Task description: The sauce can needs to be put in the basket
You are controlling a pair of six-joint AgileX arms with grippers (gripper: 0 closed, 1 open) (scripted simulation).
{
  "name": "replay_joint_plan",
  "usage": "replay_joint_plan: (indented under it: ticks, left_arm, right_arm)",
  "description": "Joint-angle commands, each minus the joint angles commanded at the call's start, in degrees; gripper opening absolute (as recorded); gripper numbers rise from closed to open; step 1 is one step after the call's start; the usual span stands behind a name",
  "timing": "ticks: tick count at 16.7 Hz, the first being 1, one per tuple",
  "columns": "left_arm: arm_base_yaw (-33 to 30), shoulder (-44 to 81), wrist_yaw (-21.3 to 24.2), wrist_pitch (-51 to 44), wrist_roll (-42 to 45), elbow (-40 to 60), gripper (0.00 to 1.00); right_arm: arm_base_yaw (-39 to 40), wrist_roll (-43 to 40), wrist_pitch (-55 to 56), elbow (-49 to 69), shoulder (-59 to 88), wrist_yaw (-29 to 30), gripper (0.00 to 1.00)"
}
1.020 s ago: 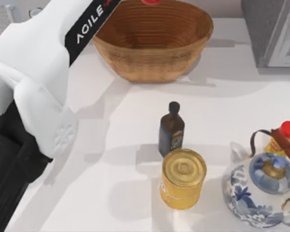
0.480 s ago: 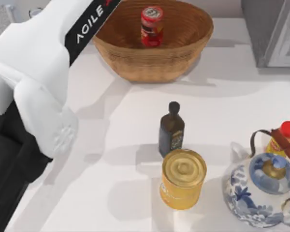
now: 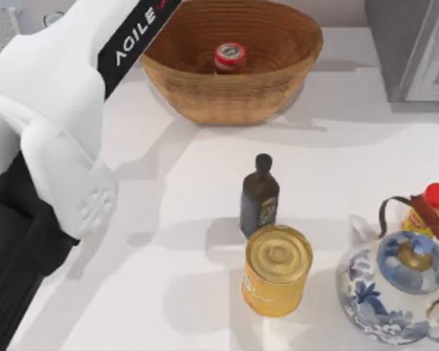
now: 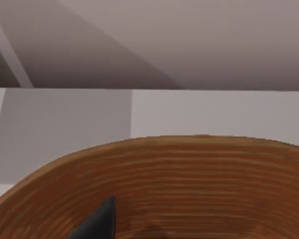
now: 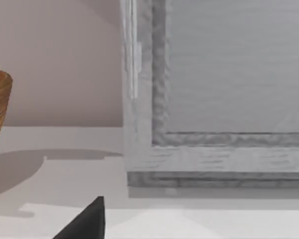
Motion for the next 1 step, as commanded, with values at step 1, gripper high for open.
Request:
replay_joint_plan:
  ticks: [1]
  left_arm:
    - [0.00, 0.00, 0.00, 0.00, 0.00, 0.00, 1.00]
  right_arm:
    - [0.00, 0.00, 0.00, 0.00, 0.00, 0.00, 1.00]
